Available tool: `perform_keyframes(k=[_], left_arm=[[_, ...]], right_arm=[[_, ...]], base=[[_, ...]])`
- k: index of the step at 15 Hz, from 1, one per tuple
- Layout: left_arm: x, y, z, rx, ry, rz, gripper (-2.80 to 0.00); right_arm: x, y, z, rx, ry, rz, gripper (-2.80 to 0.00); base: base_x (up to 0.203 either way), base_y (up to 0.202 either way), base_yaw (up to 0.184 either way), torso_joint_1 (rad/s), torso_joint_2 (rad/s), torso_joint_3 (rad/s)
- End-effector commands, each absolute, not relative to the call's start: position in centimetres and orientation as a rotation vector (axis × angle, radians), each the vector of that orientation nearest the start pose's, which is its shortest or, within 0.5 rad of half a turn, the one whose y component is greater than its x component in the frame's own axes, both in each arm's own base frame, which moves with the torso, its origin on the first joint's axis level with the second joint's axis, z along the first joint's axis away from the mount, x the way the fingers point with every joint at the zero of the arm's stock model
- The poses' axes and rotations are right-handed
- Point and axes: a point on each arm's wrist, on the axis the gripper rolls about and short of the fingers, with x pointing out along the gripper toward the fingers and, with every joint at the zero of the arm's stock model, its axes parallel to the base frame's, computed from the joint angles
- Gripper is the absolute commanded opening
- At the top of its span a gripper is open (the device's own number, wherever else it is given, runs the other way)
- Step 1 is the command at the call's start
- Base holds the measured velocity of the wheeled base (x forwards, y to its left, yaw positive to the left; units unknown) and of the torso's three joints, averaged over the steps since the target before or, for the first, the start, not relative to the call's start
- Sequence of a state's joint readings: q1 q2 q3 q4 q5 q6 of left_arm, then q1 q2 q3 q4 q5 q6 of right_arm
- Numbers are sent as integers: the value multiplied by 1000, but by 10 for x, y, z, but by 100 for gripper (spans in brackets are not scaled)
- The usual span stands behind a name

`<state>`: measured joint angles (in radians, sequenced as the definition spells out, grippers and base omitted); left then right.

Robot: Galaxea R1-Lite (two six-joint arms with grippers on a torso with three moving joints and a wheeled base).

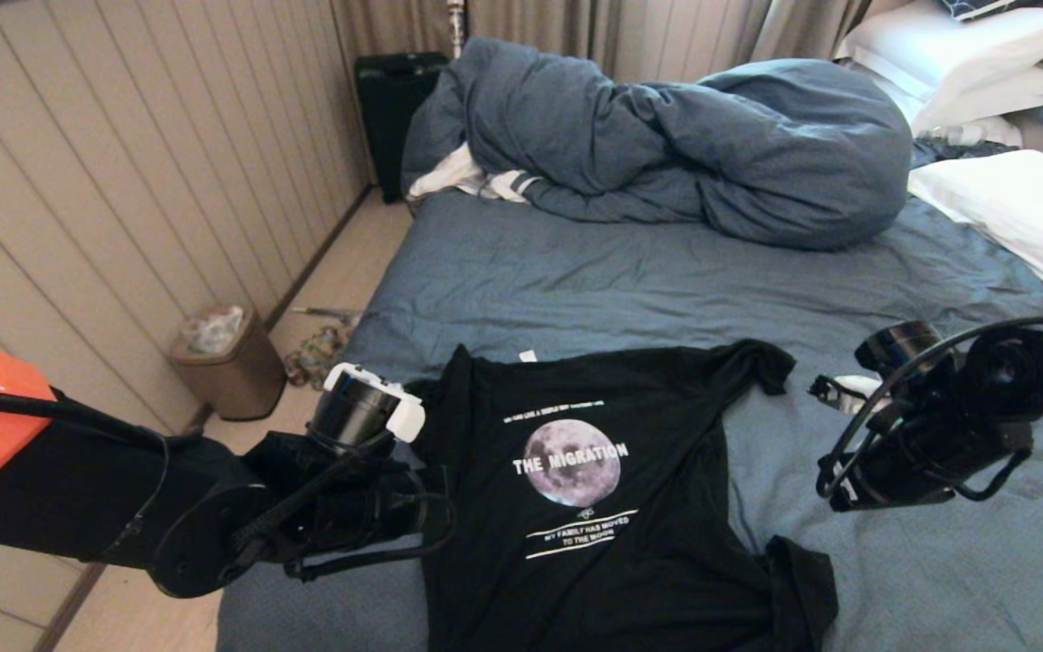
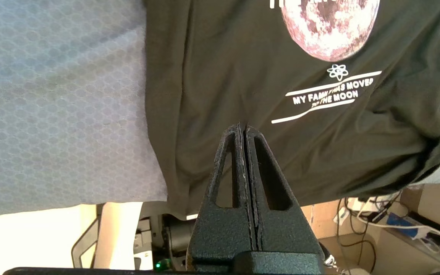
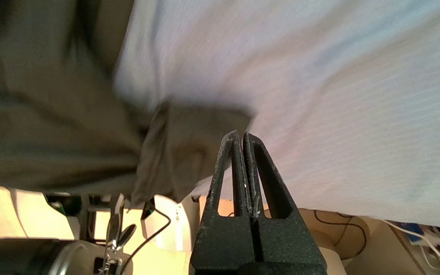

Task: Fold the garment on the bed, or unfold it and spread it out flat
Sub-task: Unford the black T-shirt

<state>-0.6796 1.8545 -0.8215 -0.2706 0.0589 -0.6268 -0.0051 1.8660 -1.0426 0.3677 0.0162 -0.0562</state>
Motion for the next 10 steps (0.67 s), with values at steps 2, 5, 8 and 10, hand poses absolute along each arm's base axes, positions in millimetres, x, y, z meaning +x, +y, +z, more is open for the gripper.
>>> perform_keyframes(k=[2,5,8,10], left_arm=[[247,-196,105,-308,868,-331,-280],[247,-196,103,-308,869,-330,-280],[251,-198,96,-299,885,-324,-280],[250,-199,95,-294,888,-324,-280]], right_arm=[[278,2,92,-48,1098,56,-280],[272,4,72,-67,987,66,0],[275,12,64,-105,983,113,0],[277,18,57,-114,1007,132,0]], base=[[0,0,0,0,0,0],[0,0,0,0,0,0],[0,0,0,0,0,0],[0,0,0,0,0,0]])
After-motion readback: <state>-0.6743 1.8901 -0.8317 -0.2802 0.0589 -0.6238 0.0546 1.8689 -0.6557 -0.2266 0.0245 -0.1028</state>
